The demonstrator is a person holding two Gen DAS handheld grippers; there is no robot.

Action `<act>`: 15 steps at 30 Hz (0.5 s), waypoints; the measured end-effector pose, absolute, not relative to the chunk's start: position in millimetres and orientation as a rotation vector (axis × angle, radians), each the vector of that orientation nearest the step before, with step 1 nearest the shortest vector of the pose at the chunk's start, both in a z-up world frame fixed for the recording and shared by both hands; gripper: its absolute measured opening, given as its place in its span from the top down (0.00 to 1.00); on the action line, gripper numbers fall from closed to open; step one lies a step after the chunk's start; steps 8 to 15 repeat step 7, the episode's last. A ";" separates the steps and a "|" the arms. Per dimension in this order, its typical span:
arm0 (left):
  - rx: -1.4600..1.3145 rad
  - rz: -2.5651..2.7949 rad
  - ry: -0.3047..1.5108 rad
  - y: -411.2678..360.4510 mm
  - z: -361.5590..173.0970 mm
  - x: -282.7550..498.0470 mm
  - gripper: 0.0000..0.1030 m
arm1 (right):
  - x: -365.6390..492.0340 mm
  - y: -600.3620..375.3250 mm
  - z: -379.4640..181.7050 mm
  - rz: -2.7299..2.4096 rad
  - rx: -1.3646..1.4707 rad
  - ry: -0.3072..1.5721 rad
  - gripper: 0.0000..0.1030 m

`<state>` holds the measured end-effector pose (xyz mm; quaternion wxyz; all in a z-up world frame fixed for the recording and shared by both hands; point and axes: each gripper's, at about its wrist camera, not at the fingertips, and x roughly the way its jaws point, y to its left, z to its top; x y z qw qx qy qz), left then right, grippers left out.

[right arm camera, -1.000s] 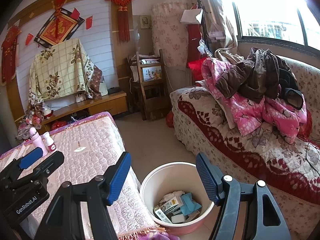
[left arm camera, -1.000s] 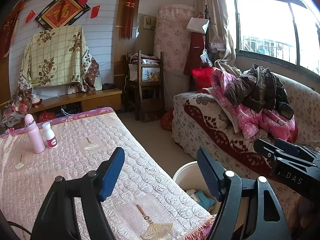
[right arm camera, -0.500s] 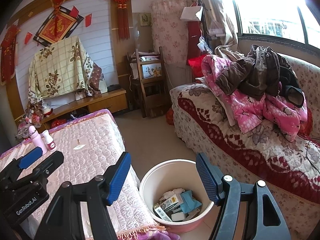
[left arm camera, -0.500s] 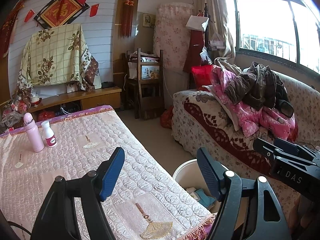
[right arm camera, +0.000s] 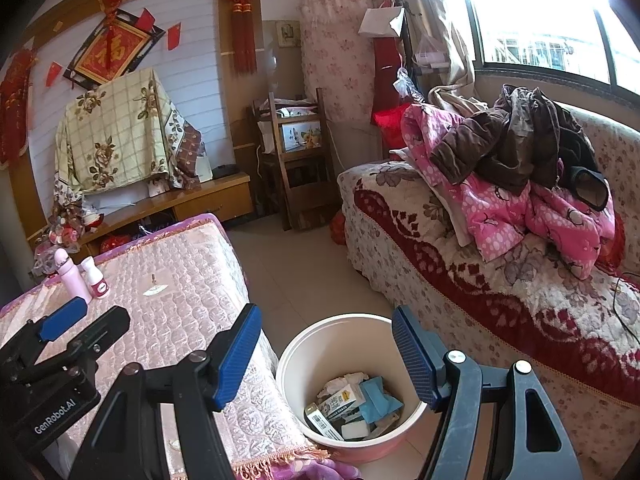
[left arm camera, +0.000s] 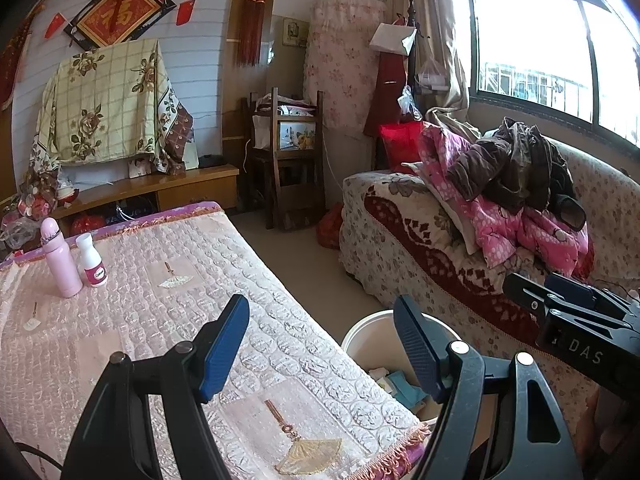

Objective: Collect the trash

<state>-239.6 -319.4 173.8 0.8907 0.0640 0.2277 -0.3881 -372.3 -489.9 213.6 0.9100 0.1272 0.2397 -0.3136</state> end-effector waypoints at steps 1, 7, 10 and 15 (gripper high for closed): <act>0.135 -0.808 0.474 -320.1 173.0 -239.6 0.27 | -371.4 -490.5 213.0 -0.646 0.263 0.497 0.30; 0.150 -0.799 0.476 -315.5 166.8 -236.3 0.27 | -360.4 -489.7 205.0 -0.636 0.257 0.535 0.30; 0.150 -0.799 0.476 -315.5 166.8 -236.3 0.27 | -360.4 -489.7 205.0 -0.636 0.257 0.535 0.30; 0.150 -0.799 0.476 -315.5 166.8 -236.3 0.27 | -360.4 -489.7 205.0 -0.636 0.257 0.535 0.30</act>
